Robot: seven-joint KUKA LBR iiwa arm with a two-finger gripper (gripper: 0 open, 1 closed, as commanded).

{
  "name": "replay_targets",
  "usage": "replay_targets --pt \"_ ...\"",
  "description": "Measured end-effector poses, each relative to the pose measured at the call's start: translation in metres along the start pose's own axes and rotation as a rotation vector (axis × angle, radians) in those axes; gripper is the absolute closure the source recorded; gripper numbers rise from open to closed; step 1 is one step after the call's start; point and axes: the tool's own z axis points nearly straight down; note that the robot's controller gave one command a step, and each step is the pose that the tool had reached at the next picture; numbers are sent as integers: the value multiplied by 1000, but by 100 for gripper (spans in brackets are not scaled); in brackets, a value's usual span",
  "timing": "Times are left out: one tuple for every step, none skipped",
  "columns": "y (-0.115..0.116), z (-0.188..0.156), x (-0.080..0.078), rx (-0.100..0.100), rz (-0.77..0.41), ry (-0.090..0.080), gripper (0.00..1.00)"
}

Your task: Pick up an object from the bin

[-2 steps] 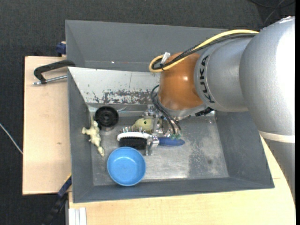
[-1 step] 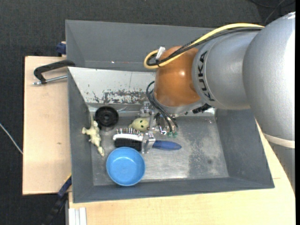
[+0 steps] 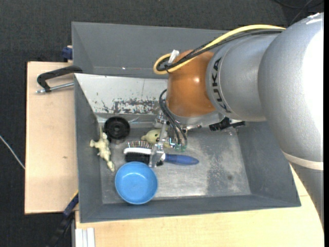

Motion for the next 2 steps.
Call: replay_targets --pt "-6 32 -6 -1 93 19 0" --pt "-3 29 -8 0 91 4 0"
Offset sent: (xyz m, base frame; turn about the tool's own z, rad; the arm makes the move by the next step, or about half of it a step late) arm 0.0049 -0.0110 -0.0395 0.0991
